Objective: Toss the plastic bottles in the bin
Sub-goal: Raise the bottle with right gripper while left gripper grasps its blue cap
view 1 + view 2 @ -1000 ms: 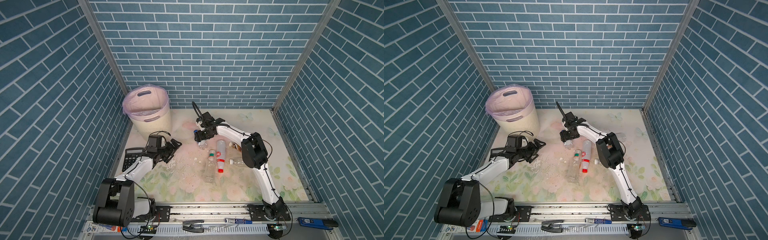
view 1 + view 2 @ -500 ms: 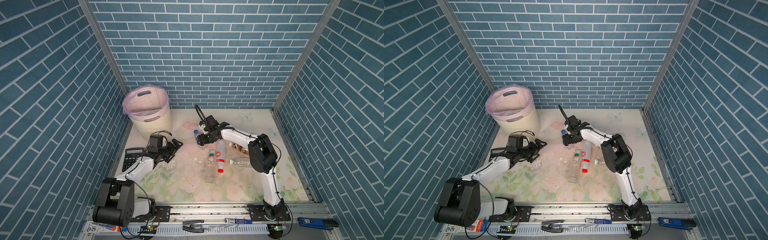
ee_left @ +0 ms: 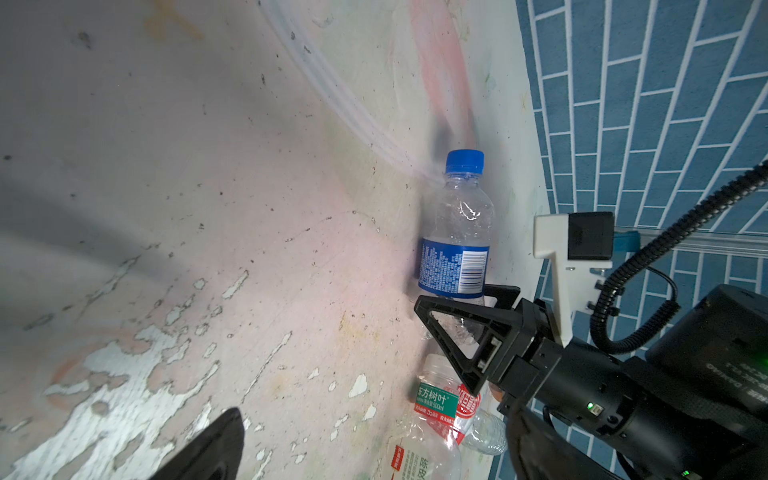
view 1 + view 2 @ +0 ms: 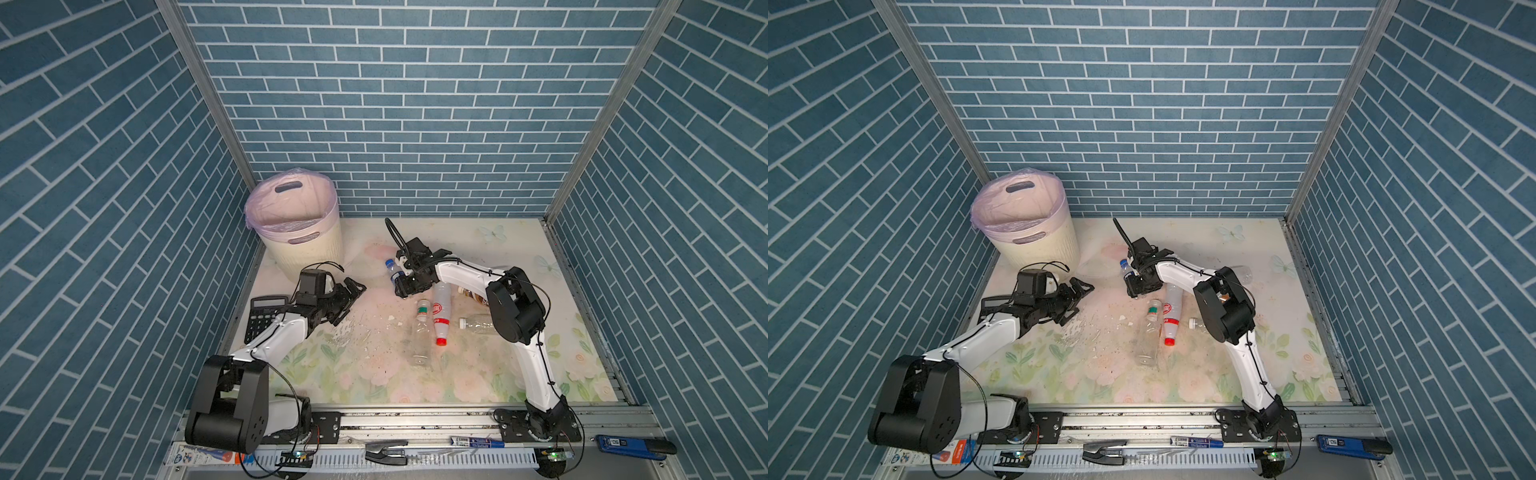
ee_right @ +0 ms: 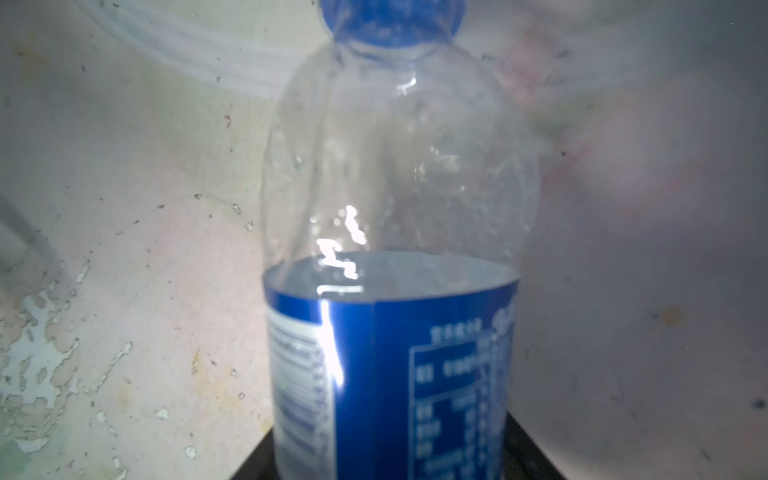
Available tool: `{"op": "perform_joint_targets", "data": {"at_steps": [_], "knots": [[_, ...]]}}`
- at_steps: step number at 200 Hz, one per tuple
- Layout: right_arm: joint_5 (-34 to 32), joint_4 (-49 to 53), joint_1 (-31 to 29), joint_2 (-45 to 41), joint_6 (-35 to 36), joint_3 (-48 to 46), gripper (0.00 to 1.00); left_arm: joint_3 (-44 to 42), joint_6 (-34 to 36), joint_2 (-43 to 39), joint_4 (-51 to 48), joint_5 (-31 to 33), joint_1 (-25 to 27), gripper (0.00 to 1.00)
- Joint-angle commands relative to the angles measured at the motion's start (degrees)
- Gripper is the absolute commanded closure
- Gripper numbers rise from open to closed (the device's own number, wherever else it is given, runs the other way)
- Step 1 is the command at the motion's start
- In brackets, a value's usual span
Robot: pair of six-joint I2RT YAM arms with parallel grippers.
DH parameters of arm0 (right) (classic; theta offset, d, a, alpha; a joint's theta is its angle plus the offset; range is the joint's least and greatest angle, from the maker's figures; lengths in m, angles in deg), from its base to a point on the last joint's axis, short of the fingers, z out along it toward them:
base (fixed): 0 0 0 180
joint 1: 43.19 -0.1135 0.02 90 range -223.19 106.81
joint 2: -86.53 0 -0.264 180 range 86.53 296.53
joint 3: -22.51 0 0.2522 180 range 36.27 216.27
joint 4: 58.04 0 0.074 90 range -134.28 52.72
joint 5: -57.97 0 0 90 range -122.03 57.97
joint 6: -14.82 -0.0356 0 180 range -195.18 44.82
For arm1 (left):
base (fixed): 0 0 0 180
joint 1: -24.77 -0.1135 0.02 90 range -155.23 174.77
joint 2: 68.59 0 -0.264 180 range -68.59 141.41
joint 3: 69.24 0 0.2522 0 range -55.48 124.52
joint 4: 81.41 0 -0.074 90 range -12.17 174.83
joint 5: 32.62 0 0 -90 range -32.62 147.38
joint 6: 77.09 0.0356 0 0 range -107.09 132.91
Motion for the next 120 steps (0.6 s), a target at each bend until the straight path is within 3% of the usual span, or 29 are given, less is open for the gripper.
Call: {"op": "perform_joint_targets", "data": {"at_steps": [1, 65, 120], "knots": [[-1.3, 1.5, -0.3, 0.5, 0.8, 1.8, 0.46, 0.2, 0.3, 0.1, 0.0, 0.8, 0.3, 0.01], [1.6, -0.7, -0.6, -7.7, 1.4, -2.4, 0.49, 3.8, -1.0, 2.9, 4.5, 0.6, 1.6, 0.01], [4.3, -3.8, -1.3, -17.7, 2.5, -9.2, 0.49, 15.9, 2.3, 8.2, 4.2, 1.9, 5.5, 0.02]]}}
